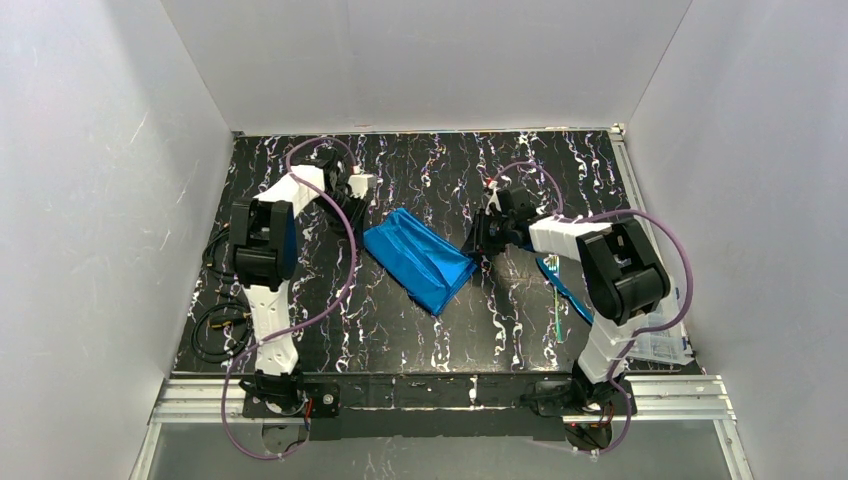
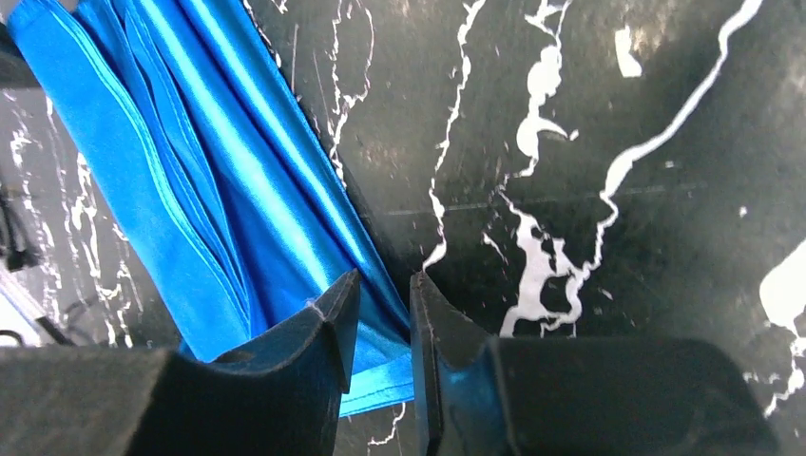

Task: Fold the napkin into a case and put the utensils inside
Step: Rotate the 2/3-rectangle-folded napkin at the center of the board.

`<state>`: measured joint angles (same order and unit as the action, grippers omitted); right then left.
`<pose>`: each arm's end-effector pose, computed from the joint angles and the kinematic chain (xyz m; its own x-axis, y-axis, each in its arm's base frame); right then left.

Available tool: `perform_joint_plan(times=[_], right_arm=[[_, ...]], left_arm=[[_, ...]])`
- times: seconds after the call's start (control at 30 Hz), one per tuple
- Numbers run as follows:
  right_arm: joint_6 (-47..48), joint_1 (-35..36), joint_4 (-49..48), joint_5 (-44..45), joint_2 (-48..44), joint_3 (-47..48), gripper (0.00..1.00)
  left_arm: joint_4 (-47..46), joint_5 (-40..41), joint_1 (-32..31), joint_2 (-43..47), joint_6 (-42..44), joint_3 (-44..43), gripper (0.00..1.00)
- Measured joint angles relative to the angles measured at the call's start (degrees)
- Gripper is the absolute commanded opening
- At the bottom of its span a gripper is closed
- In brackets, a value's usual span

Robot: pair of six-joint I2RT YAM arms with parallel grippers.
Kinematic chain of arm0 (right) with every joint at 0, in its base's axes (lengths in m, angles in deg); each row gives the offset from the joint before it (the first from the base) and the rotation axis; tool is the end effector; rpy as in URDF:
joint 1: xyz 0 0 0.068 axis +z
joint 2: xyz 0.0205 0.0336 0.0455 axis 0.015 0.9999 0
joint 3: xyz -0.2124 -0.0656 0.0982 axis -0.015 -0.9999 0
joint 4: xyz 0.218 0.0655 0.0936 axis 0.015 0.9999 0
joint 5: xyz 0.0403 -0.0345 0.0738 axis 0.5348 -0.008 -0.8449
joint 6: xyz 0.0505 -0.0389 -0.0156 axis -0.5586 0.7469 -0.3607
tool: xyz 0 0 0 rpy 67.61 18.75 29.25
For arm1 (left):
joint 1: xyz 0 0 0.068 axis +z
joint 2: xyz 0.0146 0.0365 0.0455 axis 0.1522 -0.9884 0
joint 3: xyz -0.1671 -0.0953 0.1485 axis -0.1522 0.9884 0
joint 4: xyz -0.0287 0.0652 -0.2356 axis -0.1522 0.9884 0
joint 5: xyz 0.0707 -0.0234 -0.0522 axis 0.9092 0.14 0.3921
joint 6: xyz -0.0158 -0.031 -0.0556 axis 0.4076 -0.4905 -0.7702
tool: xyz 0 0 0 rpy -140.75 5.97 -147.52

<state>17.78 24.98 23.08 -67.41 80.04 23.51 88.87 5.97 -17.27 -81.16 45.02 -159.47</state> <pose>0.3224 0.1635 0.1193 -0.8672 0.0798 -0.4915 -0.2251 0.8176 0.5299 0.3843 -0.0814 0.1310 -0.8607 0.3839 -0.3344 0.4940 0.7886 -0.3662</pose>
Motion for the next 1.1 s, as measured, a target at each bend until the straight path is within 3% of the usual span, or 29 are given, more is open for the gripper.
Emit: perform_joint_plan(times=[0.4, 0.6, 0.77, 1.1], right_arm=[[-1.3, 2.1, -0.8, 1.7, -12.6, -14.6, 0.31], [-6.3, 10.1, -2.5, 1.6, -17.5, -20.6, 0.31], [-8.8, 15.9, -4.0, 1.4, -17.4, -21.1, 0.32], [-7.2, 19.5, -4.2, -2.0, -10.6, -14.7, 0.32]], left_arm=[[0.6, 2.3, -5.1, -6.4, -0.5, -8.7, 0.12], [1.2, 2.8, -8.4, -10.4, 0.1, -16.3, 0.11], [1.8, 2.8, -11.0, -12.7, 0.7, -20.7, 0.11], [3.6, 0.5, -13.4, -13.3, 1.1, -25.6, 0.11]])
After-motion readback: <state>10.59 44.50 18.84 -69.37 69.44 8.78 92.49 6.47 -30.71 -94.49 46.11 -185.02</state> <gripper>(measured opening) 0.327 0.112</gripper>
